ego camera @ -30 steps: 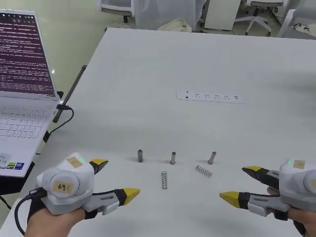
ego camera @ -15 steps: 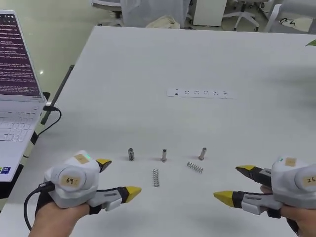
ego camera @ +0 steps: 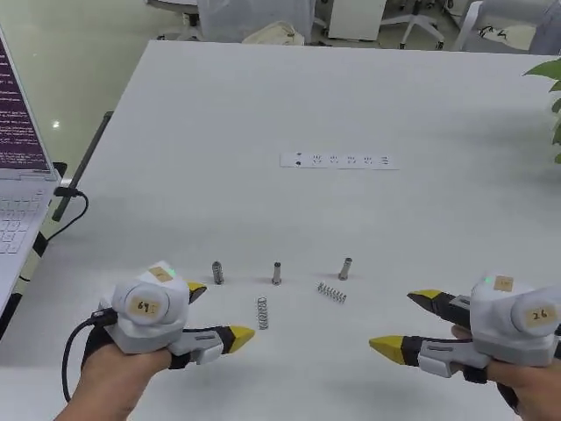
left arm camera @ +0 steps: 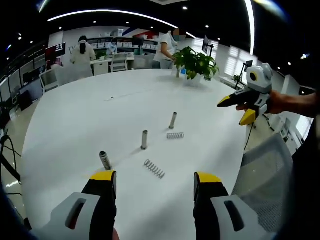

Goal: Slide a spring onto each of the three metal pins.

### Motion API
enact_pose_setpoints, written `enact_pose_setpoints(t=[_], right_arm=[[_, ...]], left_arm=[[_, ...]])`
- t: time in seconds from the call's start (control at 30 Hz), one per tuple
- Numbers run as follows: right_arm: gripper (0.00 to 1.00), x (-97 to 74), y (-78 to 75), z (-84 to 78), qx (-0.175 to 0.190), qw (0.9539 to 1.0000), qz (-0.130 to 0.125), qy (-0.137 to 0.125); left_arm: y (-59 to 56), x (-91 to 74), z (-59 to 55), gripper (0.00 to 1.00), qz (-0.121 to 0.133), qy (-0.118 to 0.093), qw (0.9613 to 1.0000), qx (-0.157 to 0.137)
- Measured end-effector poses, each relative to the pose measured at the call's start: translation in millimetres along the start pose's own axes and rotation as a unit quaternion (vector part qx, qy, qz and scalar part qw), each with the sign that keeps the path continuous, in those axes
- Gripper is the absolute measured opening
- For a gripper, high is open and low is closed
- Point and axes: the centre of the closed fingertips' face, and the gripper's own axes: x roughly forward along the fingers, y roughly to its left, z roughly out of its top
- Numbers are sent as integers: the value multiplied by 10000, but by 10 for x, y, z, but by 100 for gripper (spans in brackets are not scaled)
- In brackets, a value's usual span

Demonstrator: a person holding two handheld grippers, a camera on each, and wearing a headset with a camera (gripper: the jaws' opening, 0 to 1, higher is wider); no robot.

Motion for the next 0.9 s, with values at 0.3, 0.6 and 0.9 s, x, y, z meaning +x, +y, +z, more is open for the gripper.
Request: enact_pose_setpoints(t=[0.3, 0.6, 0.9], right_arm=[[64, -29, -19, -13, 13, 10000, -34, 8], [64, -76, -41, -50, 47, 10000, -59, 40], [64, -134, -76, -40, 36, 9999, -104, 49]], left_arm=[[5, 262, -84, 53, -37, 185, 9997, -135], [28, 522, -191, 50, 45, 329, 9989, -333], [22, 702, -330, 45, 167, 466, 9970, -589]])
